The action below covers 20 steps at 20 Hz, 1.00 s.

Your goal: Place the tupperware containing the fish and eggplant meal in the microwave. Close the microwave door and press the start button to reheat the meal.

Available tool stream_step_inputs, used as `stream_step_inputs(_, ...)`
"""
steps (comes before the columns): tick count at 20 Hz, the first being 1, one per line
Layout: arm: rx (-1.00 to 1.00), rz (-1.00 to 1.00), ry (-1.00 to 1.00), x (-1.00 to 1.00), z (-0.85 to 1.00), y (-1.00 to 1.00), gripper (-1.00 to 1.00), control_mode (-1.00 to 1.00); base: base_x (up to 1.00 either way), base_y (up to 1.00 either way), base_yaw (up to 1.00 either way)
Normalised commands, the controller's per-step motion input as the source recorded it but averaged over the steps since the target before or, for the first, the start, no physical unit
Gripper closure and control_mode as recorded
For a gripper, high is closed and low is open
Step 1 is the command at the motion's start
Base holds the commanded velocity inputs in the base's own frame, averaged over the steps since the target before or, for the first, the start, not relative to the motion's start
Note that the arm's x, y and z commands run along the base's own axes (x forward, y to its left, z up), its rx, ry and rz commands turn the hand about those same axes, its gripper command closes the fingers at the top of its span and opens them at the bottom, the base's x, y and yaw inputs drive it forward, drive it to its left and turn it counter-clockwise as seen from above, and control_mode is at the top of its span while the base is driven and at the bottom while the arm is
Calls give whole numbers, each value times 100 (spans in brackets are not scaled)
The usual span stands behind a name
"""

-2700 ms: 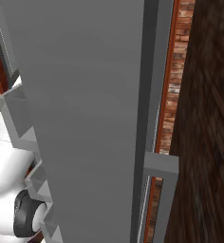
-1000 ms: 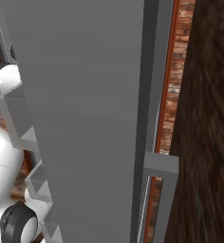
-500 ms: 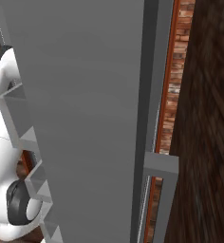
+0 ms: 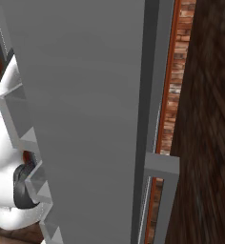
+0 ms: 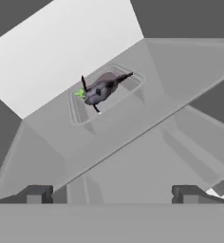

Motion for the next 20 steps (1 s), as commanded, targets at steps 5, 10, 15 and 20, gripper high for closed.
stream_step_inputs(5,0,-5,10,55,-25,0,-100,-100,0,0,0)
stream_step_inputs(10,0,-5,3,51,-1,0,-100,-100,0,0,0)
stream_step_inputs(15,0,-5,1,48,0,-1,-100,-100,0,0,0)
stream_step_inputs(20,0,-4,3,45,0,-1,-100,-100,0,0,0)
